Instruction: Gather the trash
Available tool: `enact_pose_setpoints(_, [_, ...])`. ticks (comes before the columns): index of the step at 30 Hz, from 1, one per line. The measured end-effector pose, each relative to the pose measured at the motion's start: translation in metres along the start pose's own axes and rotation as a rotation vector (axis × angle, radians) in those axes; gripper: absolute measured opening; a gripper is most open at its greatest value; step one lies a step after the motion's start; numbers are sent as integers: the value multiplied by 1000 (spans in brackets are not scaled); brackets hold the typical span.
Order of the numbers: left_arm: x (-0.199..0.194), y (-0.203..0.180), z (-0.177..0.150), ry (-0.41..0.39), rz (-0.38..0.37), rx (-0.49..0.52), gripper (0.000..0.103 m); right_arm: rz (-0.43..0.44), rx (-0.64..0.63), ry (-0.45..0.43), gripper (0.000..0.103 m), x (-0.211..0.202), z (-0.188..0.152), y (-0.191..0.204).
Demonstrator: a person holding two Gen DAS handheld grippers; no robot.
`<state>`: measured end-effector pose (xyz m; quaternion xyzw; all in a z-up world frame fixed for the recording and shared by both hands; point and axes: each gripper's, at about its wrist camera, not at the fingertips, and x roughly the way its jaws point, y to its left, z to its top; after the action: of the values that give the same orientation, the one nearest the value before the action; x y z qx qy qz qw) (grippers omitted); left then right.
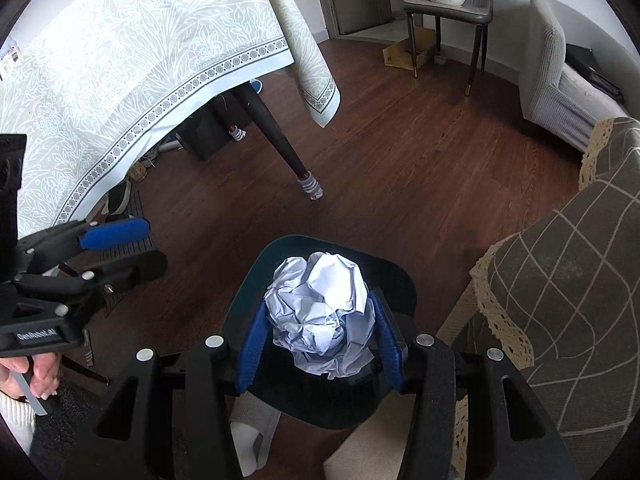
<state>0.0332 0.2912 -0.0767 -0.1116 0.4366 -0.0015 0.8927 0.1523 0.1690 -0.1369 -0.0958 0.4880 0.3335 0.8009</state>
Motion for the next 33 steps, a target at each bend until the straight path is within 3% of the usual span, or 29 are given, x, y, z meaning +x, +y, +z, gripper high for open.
enact_pose_setpoints(11, [-25,-6,19,-75,-29,-5,38,-44,-54,74,52,21,-17,8])
enact_pose_setpoints(13, [-29,-10,22,-87,-36,2,35,-38,-54,76,56,22,-18,8])
enact_pose_setpoints(15, [-31,-16,25,-100,-39,12,35,-40,-52,78,64,23,-19,8])
enact_pose_setpoints(25, [-36,-46,32,-136,-52,47,35,-44,-52,56,64,1,-28,-6])
enact_pose_setpoints(29, [-42,-58,35,-160,-49,56,35,-44,-70,-27,64,-29,-27,-4])
enact_pose_setpoints(33, [-53,-72,38,-218,-43,83,44,-92,-79,-123,64,-64,-30,-1])
